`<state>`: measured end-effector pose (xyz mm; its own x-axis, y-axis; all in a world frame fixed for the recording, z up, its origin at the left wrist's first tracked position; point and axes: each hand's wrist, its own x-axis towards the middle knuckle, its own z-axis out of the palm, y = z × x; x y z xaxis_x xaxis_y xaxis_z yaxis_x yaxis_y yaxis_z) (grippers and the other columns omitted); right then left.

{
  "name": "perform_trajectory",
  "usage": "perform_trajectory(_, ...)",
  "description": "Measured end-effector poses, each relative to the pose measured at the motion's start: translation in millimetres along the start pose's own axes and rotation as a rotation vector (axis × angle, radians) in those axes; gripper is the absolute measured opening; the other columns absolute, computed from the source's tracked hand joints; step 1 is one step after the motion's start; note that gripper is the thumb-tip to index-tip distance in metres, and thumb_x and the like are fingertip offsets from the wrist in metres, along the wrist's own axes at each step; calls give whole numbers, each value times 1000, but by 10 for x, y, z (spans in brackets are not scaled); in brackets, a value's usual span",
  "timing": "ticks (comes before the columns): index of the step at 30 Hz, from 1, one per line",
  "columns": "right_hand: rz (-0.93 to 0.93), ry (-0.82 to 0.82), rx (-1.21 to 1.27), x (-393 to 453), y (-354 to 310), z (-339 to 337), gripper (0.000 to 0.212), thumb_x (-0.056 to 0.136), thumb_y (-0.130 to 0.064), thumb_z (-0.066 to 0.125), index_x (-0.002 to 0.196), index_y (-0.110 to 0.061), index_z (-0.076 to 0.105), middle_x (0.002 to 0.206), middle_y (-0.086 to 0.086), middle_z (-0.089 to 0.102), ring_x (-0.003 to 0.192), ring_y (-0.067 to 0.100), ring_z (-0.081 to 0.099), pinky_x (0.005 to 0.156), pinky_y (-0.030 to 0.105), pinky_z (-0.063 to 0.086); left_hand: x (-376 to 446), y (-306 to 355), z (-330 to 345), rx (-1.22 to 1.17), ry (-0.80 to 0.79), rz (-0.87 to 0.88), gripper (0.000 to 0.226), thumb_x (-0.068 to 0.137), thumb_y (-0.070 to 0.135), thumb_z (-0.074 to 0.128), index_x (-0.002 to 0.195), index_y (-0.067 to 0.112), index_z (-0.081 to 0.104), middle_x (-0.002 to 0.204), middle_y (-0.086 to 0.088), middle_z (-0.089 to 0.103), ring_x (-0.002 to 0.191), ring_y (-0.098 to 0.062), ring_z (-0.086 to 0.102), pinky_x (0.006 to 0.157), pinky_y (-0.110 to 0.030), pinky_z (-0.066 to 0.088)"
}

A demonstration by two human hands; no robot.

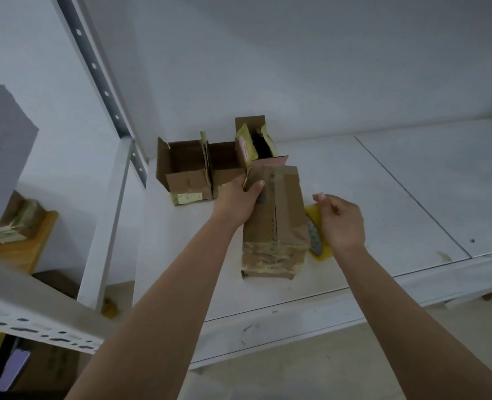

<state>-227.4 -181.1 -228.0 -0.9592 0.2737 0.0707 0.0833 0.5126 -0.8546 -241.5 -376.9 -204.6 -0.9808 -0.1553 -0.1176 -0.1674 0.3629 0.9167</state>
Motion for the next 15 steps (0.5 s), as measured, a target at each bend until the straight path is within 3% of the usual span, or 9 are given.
perform_trajectory(3,10,61,57,15,65,-101,31,99,-40,48,109,-24,73,105,-6,70,102,16,62,82,27,42,32,-19,23,82,67,8,44,93,49,55,125,20,59,111,0,67,102,-22,63,91,-44,53)
perform_trajectory(6,-37,87,117,29,-16,-234,30,99,-40,50,106,-24,74,92,-14,65,98,14,63,82,28,44,-36,-15,63,337,269,55,63,88,57,58,138,21,44,120,1,65,107,-24,62,79,-32,49)
perform_trajectory(8,-87,68,134,49,-107,-340,28,98,-41,52,98,-26,75,96,-8,72,100,18,66,88,33,49,-103,64,61,527,387,160,70,90,53,58,146,21,30,119,0,66,101,-25,66,68,-29,43)
perform_trajectory(10,-147,32,108,52,-205,-460,23,96,-43,54,88,-32,73,102,7,73,100,23,65,93,43,51,-172,165,19,595,475,333,63,94,47,55,146,20,33,109,-1,70,86,-24,69,61,-27,40)
perform_trajectory(12,-210,-21,74,30,-308,-592,24,95,-45,55,77,-46,71,101,11,71,99,25,66,93,49,51,-255,305,-32,463,506,454,49,95,45,54,136,19,48,102,2,70,86,-21,69,62,-26,44)
perform_trajectory(15,-297,-111,-11,-2,-434,-772,23,94,-47,56,77,-55,67,99,3,74,99,22,67,92,50,51,-361,557,0,63,271,409,44,87,55,62,116,22,63,105,13,68,100,-8,65,81,-22,50)
